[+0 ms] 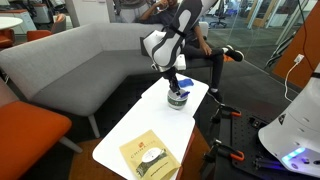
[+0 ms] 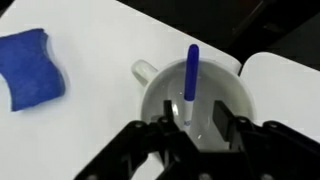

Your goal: Take the pen out of the bowl

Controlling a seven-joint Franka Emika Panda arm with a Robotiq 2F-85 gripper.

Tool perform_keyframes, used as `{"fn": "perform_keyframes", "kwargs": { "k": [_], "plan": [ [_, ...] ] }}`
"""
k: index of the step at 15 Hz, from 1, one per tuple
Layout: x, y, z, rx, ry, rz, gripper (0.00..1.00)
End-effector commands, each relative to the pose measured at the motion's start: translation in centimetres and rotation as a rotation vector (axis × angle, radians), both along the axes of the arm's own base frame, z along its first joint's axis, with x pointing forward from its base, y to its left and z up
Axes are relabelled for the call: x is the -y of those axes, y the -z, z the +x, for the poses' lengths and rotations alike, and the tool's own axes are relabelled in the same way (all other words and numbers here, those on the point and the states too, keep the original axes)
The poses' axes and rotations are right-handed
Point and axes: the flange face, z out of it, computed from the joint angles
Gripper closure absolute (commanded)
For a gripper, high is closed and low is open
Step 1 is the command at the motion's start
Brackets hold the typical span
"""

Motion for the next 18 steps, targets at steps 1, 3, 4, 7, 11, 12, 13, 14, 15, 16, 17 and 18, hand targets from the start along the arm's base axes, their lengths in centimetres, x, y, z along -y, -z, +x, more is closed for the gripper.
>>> {"fn": "perform_keyframes", "kwargs": {
  "k": [1,3,4,7,11,12,13,14,15,16,17,18],
  "plan": [
    [0.4,1.3,0.5,-0.009,0.000,-0.011,0.52],
    [0.5,2.1,0.5,-0.023,0.004,-0.003,0.55],
    [0.5,2.6,0.4,-0.029,0.005,0.000,0.57],
    [0.8,3.9,0.1,-0.053,0.013,0.005,0.59],
    [0.8,4.7,0.0,-0.074,0.015,0.000,0.87],
    [0.7,4.7,0.1,-0.075,0.012,-0.004,0.96],
    [0.6,4.6,0.0,-0.074,0.011,-0.008,1.00],
    [0.4,4.2,0.0,-0.073,0.010,-0.011,1.00],
    [0.2,3.8,-0.1,-0.074,0.008,-0.022,0.96],
    [0.0,3.4,-0.2,-0.074,0.009,-0.033,0.96],
    [-0.2,2.8,-0.3,-0.073,0.020,-0.054,0.96],
    [-0.4,2.3,-0.4,-0.070,0.028,-0.074,0.96]
  ]
}}
